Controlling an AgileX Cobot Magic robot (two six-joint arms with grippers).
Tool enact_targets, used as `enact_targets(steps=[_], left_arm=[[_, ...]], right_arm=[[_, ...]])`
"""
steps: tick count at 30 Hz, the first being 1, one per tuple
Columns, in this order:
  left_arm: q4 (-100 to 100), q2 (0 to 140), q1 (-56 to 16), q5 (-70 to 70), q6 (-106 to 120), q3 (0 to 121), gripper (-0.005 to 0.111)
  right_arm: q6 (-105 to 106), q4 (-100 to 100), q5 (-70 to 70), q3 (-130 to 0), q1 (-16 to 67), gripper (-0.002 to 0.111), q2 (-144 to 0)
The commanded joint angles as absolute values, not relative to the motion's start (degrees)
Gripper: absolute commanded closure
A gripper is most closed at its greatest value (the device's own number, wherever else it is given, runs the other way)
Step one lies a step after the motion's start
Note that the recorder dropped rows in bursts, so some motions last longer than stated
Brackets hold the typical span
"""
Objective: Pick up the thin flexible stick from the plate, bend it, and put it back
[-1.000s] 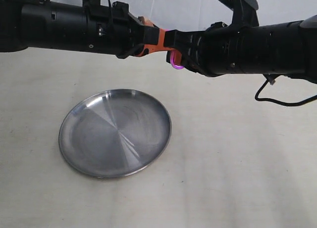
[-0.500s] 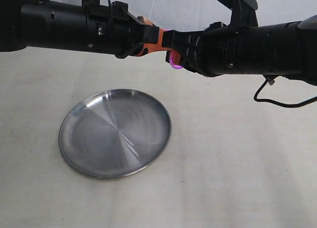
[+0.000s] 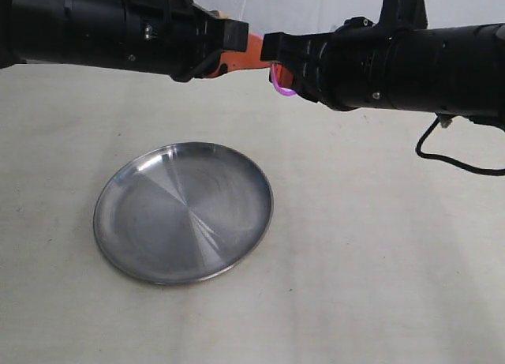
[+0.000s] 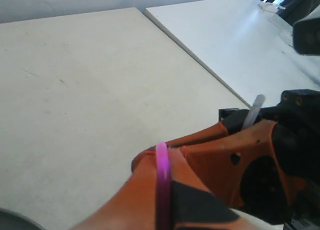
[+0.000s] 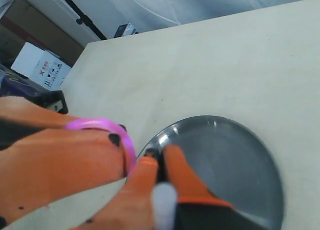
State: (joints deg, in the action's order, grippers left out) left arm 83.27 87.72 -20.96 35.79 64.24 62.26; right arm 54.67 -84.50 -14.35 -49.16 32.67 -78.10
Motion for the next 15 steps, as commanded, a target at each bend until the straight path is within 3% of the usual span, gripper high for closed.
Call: enact_targets(steps=[1,15], left_arm=[[80.07,87.90,-21.28,32.10,61.79,61.27,0.107],[80.07,87.90,-21.28,35.14,61.79,57.12,0.107]], right_arm=[[55.60,-86.06,-17.96,-49.16,33.77,0.109,-76.28],[61.30,-99.95,-14.58,-49.42,33.77,0.109,-76.28]])
